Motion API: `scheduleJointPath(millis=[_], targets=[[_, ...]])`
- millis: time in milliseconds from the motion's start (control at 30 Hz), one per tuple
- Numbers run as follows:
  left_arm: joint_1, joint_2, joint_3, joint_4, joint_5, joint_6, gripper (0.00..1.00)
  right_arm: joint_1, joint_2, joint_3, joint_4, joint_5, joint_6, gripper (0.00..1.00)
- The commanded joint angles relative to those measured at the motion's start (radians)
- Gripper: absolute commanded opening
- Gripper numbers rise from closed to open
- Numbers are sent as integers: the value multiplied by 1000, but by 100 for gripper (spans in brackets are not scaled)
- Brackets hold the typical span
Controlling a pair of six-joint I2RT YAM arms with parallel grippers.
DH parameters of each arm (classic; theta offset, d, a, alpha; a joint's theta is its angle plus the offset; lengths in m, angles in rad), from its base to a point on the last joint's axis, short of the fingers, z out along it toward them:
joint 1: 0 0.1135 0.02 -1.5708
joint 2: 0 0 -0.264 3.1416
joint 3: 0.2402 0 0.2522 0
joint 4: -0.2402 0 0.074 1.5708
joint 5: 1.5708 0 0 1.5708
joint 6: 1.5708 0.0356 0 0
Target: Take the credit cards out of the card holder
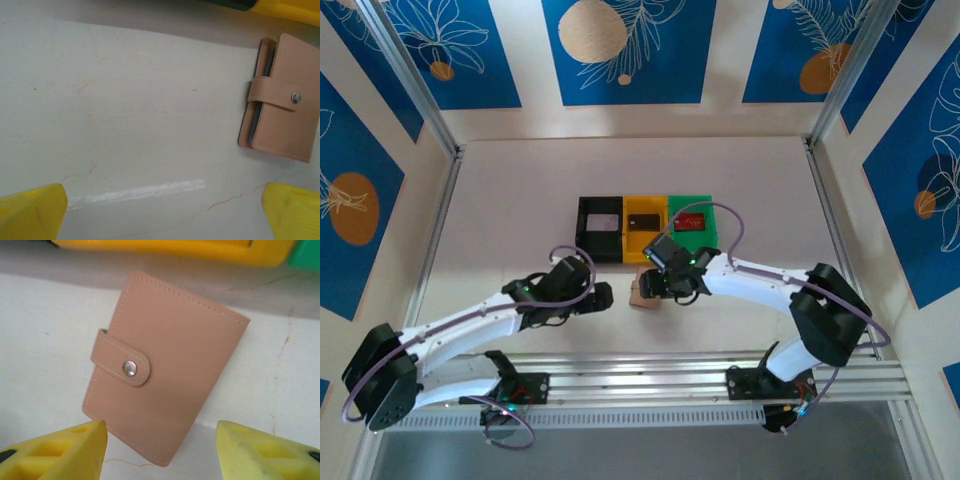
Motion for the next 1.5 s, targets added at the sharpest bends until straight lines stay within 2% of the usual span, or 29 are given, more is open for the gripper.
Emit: scheduleJointPath(millis=[0,333,467,667,767,967,1033,1167,1200,1233,1300,1367,1467], targets=[[-11,88,110,-36,21,22,100,-23,-96,-26,-1,-32,23,60],[-89,409,413,-136,15,123,95,-116,-316,-112,-49,-83,6,59],[-112,514,522,-235,-19,100,94,-135,-421,-152,-78,-85,8,59],[-116,571,543,-218,40,-108,94,-138,-564,-198,-122,-58,5,59],[-130,581,570,-237,28,-235,95,-140,-617,-212,-142,-50,2,59],[-153,593,645,-336,-42,-491,98,-141,-676,-220,-173,-43,-1,59],[-158,610,674,-379,-41,-609,98,-140,-685,-224,-173,-52,0,58],[-157,698,794,-547,-1,-760,98,-137,-691,-226,-181,-61,3,58],[-156,722,823,-560,18,-768,96,-136,-693,-226,-185,-59,5,58],[-156,741,844,-554,34,-762,88,-134,-696,-227,-189,-56,5,58],[-160,780,891,-566,61,-795,84,-131,-708,-227,-196,-50,8,57],[-159,801,915,-562,61,-818,73,-130,-720,-229,-200,-51,9,57],[-159,818,921,-556,46,-867,72,-123,-739,-231,-213,-54,13,57]])
